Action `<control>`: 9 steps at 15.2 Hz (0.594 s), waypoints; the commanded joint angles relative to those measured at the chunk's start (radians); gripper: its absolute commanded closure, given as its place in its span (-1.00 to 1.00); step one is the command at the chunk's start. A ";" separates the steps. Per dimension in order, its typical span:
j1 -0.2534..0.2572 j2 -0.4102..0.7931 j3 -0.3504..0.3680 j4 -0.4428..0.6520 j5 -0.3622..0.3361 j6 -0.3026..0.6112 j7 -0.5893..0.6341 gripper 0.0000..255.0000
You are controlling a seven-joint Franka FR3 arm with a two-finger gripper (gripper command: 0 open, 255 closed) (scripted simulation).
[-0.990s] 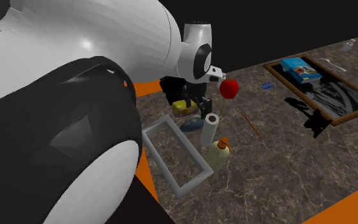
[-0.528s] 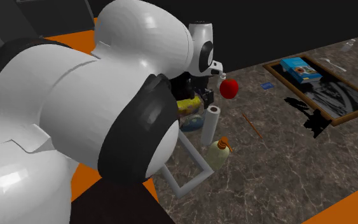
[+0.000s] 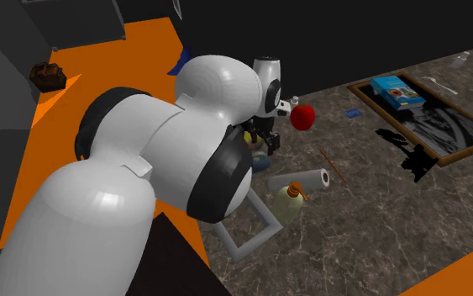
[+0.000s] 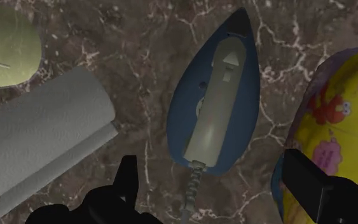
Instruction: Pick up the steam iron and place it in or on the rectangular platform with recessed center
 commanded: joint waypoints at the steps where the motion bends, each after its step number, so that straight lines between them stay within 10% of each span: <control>1: -0.002 0.015 -0.003 -0.015 -0.003 0.021 0.003 -1.00; 9: -0.004 0.030 -0.006 -0.025 -0.007 0.046 0.005 -1.00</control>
